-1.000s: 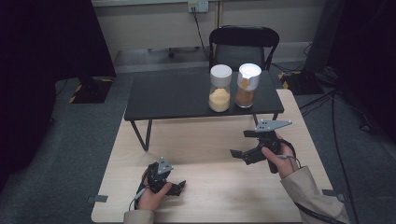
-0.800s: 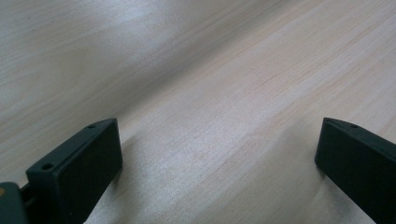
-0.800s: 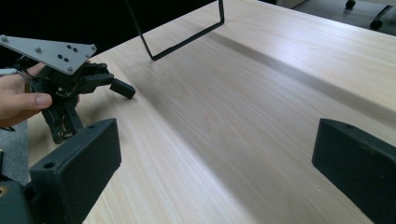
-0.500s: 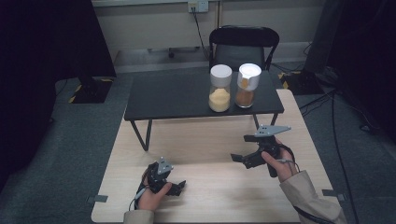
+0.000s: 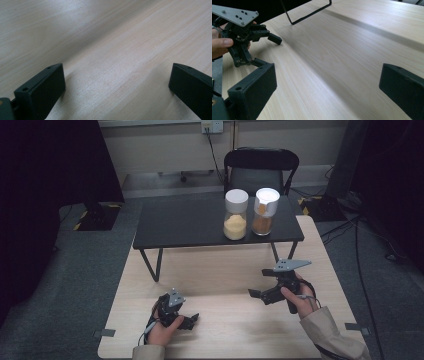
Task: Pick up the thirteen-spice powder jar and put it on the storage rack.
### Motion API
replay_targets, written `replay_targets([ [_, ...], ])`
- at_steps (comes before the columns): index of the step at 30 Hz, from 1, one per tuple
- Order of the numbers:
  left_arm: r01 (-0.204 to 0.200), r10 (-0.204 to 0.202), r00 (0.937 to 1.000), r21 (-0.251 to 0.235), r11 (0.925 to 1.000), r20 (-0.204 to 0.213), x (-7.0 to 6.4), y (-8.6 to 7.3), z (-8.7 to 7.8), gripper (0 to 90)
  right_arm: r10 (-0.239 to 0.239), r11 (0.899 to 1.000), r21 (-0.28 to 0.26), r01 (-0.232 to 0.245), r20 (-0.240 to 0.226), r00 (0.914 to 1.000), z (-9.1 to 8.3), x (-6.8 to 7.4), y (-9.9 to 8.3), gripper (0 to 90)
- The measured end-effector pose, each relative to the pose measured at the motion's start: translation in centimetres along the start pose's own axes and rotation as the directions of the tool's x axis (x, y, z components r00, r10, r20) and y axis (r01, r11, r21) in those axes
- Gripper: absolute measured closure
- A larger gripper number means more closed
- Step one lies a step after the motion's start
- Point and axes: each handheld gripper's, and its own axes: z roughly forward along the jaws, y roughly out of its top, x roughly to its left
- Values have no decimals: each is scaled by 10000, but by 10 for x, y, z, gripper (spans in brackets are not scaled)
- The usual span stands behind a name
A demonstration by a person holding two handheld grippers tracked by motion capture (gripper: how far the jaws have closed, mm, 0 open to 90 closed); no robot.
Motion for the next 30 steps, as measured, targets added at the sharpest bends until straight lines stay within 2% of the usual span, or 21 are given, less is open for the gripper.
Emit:
replay_targets([
  [30, -3, 3, 10000, 0, 10000, -2, 0, 0, 0, 0, -197, 9991, 369, 198, -21, 9998, 2, -5, -22, 9],
])
